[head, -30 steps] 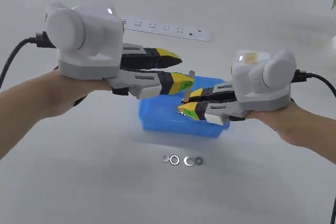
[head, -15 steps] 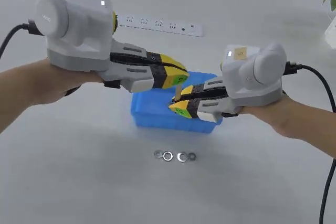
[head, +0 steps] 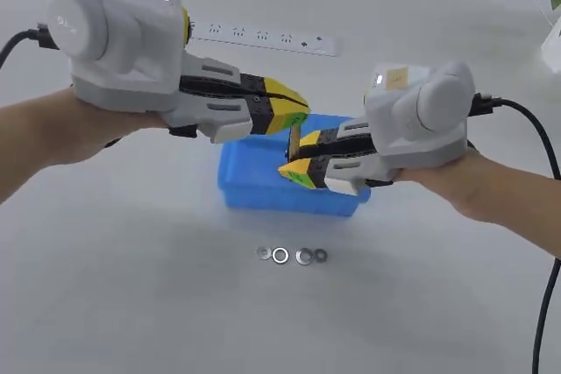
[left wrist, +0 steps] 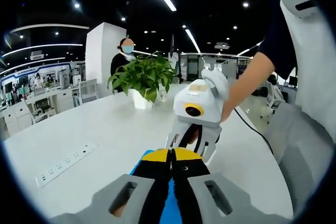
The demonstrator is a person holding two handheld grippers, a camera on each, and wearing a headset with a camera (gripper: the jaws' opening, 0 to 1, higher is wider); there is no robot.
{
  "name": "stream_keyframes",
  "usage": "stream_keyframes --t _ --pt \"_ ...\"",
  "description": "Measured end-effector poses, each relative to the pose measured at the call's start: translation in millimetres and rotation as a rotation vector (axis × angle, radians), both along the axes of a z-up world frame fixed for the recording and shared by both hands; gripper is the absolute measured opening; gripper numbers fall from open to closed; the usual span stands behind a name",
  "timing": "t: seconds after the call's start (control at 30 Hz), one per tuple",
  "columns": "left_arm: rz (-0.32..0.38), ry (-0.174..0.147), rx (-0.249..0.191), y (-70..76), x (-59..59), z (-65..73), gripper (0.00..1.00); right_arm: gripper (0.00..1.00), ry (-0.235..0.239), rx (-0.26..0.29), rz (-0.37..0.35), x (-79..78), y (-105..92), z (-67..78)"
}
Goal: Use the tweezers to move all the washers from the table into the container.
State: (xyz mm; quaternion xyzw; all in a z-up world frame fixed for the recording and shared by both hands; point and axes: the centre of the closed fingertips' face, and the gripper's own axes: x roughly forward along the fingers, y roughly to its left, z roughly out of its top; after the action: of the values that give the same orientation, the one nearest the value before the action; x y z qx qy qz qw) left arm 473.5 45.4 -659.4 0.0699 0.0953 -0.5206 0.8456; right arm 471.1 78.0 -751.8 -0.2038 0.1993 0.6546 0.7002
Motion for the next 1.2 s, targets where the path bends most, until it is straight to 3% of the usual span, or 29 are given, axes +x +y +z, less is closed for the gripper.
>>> stream_keyframes --t 0.1,0.17,0.23,0.33,0.57,0.67,0.77,0.9,1.2 --pt "0.01 -0.012 0.008 1.6 -0.1 2.6 0.04 0.2 -0.014 -0.009 -0.005 1.0 -1.2 1.2" --pt "0.017 -0.001 0.004 1.7 0.0 5.4 0.04 0.22 -0.019 -0.008 -0.005 0.7 -2.4 1.9" --pt "0.031 -0.002 0.03 3.9 1.0 4.9 0.04 0.24 -0.054 -0.012 -0.004 2.2 -4.7 3.4" --pt "0.035 -0.006 0.033 7.1 -0.1 8.8 0.04 0.32 -0.075 -0.015 -0.022 2.2 -9.0 6.6" --pt "0.031 -0.03 0.048 5.7 -10.2 21.2 0.04 0.51 -0.102 0.003 -0.063 -2.2 -23.3 23.6" --pt "0.027 -0.048 0.048 3.9 -15.9 28.1 0.04 0.53 -0.138 -0.032 -0.079 -4.7 -34.7 27.4" --pt "0.016 -0.065 0.051 -0.2 -25.2 34.8 0.04 0.57 -0.139 -0.005 -0.084 -12.6 -41.5 35.4" --pt "0.001 -0.086 0.074 -4.6 -36.6 39.4 0.04 0.63 -0.198 -0.056 -0.047 -24.0 -55.1 31.6" --pt "-0.012 -0.121 0.066 5.6 -58.3 52.5 0.04 0.78 -0.166 -0.066 -0.017 -64.0 -78.1 26.4"
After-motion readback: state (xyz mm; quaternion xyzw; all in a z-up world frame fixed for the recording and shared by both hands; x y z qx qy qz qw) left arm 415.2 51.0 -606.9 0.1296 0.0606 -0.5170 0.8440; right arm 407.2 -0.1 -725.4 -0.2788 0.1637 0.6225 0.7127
